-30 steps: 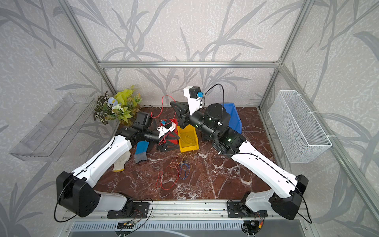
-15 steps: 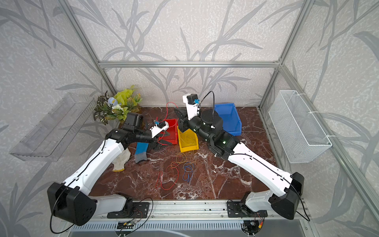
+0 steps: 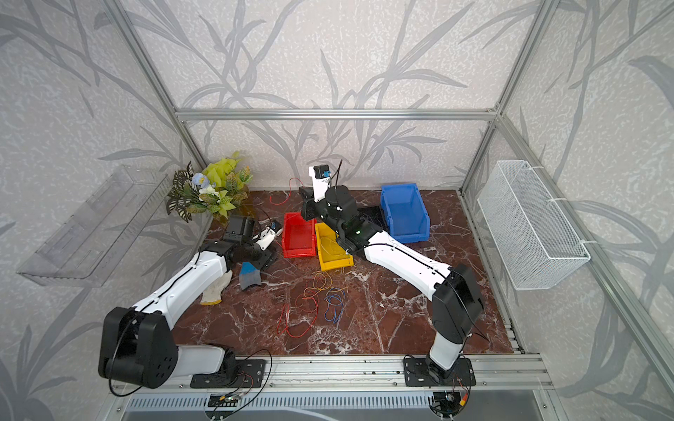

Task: Untangle and sort cables by color
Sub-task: Place the cable in the bin.

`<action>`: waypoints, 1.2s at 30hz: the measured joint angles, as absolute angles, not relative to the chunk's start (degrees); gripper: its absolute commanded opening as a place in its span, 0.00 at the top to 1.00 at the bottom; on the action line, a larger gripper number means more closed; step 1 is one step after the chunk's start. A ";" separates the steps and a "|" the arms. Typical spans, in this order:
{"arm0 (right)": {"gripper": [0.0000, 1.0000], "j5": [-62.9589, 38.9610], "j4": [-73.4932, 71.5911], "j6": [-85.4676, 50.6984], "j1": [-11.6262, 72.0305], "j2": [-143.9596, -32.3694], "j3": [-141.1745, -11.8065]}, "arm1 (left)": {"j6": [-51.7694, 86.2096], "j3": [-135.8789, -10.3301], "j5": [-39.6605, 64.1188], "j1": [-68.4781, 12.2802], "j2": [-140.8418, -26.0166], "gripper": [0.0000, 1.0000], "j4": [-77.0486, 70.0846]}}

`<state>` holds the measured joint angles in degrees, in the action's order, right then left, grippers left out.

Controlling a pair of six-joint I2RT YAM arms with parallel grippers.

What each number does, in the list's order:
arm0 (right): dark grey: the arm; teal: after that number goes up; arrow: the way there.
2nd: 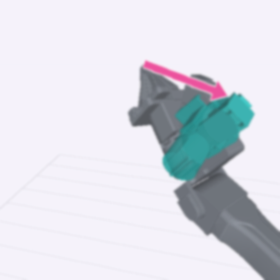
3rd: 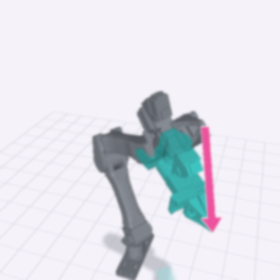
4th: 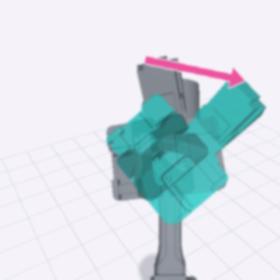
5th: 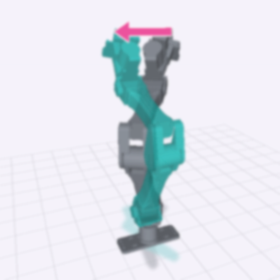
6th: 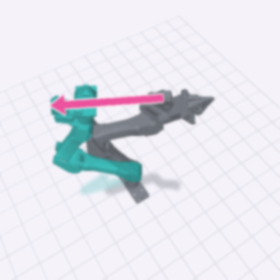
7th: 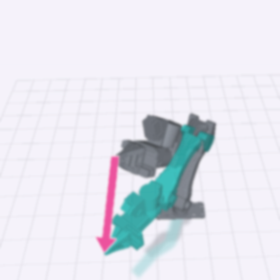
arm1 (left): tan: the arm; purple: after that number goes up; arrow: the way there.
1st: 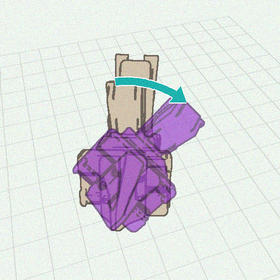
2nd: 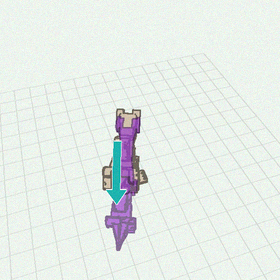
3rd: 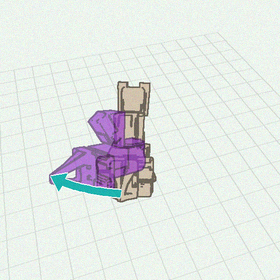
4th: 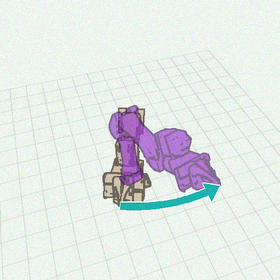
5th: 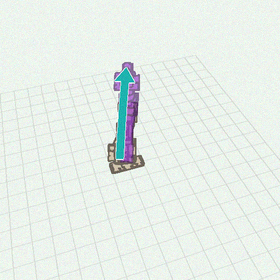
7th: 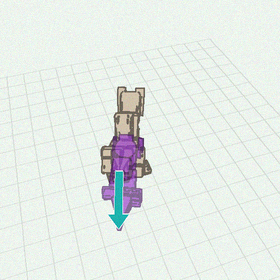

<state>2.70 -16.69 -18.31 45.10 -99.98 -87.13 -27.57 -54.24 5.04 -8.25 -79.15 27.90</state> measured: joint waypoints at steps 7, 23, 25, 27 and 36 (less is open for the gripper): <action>1.00 2.46 -17.89 -18.39 44.07 -108.01 -94.41 | -24.10 -53.98 -1.83 -2.46 -84.51 0.23 27.90; 1.00 3.07 -11.46 -13.65 40.91 -127.11 -113.67 | -24.43 -49.43 -4.32 0.25 -81.97 0.22 28.27; 1.00 3.18 -11.05 -13.56 40.71 -128.92 -115.35 | -24.45 -49.43 -3.97 0.45 -81.03 0.22 28.27; 1.00 3.36 -10.57 -13.50 40.71 -130.21 -115.68 | -24.53 -49.43 -3.27 0.45 -80.20 0.22 28.36; 1.00 4.03 -7.66 -12.05 40.77 -132.20 -113.08 | -25.71 -49.43 -0.47 0.45 -77.80 0.22 29.95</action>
<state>4.03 -7.66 -12.05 40.77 -132.20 -113.08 -25.71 -49.43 -0.47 0.45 -77.80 29.95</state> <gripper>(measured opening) 0.043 0.783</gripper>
